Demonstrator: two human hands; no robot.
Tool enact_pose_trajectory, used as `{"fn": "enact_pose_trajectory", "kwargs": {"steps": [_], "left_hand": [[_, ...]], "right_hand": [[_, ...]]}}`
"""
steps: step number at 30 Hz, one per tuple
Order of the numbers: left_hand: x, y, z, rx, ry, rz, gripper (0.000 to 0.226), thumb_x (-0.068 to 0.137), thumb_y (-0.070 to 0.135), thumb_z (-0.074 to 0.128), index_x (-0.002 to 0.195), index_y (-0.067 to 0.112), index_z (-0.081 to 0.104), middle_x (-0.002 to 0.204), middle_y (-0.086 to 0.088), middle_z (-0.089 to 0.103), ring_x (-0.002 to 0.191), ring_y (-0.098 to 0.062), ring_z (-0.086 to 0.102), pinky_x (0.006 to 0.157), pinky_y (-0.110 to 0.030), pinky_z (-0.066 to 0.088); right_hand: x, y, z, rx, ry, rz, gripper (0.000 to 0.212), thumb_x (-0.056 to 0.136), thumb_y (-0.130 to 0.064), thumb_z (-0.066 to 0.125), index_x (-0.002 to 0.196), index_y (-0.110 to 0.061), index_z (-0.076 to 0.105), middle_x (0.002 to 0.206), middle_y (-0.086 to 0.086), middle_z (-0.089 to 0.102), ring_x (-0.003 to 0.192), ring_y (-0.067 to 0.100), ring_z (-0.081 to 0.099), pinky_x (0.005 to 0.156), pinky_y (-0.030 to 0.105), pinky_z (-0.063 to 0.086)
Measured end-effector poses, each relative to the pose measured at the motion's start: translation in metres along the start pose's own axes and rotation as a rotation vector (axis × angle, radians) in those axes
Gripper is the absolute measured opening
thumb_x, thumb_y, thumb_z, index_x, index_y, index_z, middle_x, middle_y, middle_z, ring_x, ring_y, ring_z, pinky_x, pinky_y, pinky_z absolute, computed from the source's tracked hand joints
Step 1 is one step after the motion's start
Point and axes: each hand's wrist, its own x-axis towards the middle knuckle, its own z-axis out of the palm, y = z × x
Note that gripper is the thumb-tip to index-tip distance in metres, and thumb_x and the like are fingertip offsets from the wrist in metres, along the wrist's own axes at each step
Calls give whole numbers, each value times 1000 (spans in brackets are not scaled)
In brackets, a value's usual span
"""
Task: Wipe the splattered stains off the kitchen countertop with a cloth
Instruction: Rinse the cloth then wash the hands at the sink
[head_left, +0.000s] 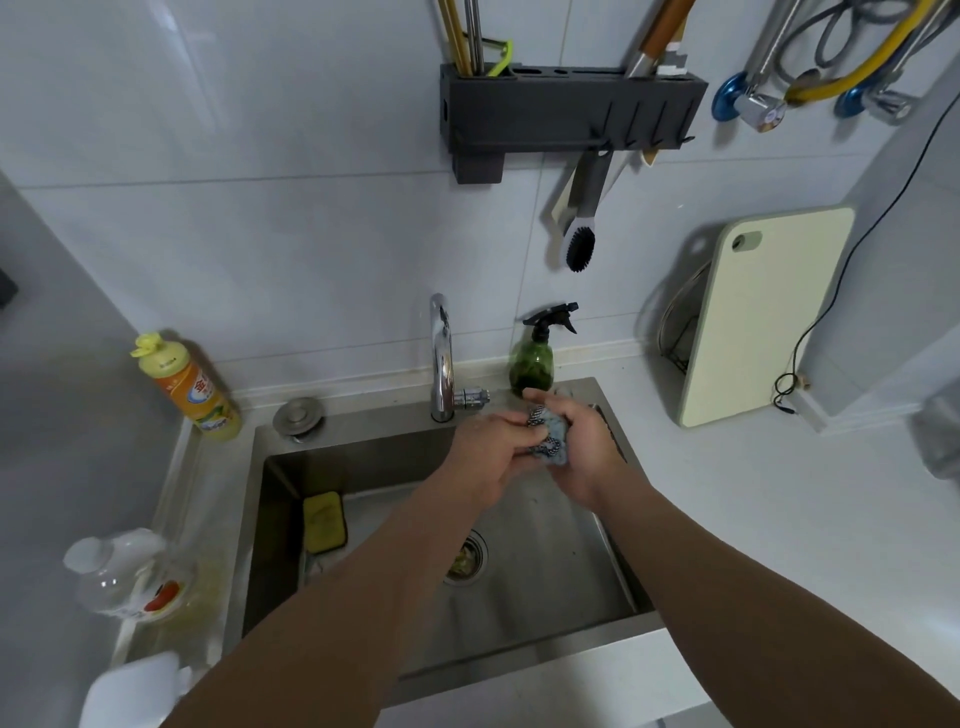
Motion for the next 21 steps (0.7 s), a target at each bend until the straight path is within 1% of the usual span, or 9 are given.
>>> {"fn": "enact_pose_trajectory", "kwargs": {"steps": [3,5,6,9,11,13,16,19,21], "left_hand": [[3,-8,2,7,81,22,22,79,-17,77,88,1,67,102,-20,73,91,-37,75,72,-48,66],[7,-13,1,102,146,73,24,75,-15,82,80,5,70,101,-16,73,94,-34,74,74,-49,65],[9,-15,-1,176,182,101,24,73,-12,85,77,8,72,101,-13,74,97,-32,73,79,-51,65],[10,-13,-7,445,237,155,30,63,17,96,80,18,71,100,-8,76,100,-30,72,92,-52,60],[9,-7,-11,598,268,120,49,51,44,95,87,21,70,100,-6,76,101,-29,70,94,-49,58],[7,-3,-12,710,320,84,60,51,54,92,95,20,70,103,-4,74,104,-28,68,94,-48,58],[1,-2,-7,1007,441,105,60,60,64,86,100,25,64,100,1,68,100,-23,63,92,-43,54],[-7,-8,0,965,168,222,31,71,52,80,75,23,73,68,6,68,64,-11,61,69,-33,48],[-16,-7,8,826,-18,246,25,70,44,83,74,20,75,61,7,65,52,-7,54,60,-30,45]], "right_hand": [[1,7,2,160,19,163,49,101,-49,52,115,-6,71,103,19,72,92,32,72,72,41,60],[-1,9,5,162,0,195,36,102,-38,52,103,-8,72,95,13,73,83,27,73,66,39,59],[-2,10,6,150,1,191,28,100,-29,54,99,-8,72,95,12,73,84,26,73,71,39,59],[-4,8,5,131,35,157,23,96,-11,51,108,-6,70,104,16,75,89,30,75,74,41,61],[-7,4,8,103,45,158,27,98,-9,50,119,-4,67,108,17,75,90,30,75,71,44,62],[-9,2,8,37,30,169,26,97,-8,54,121,-5,66,113,19,73,89,29,75,68,43,61],[-14,-8,0,-185,-48,162,18,93,-3,62,106,-10,72,103,15,75,84,25,75,68,39,60],[-11,-24,-12,-557,-49,72,16,89,-4,68,93,-16,78,95,15,75,74,23,69,58,31,54],[-6,-32,-20,-609,42,-13,12,91,-7,67,97,-11,77,85,21,68,66,28,56,58,33,47]]}}
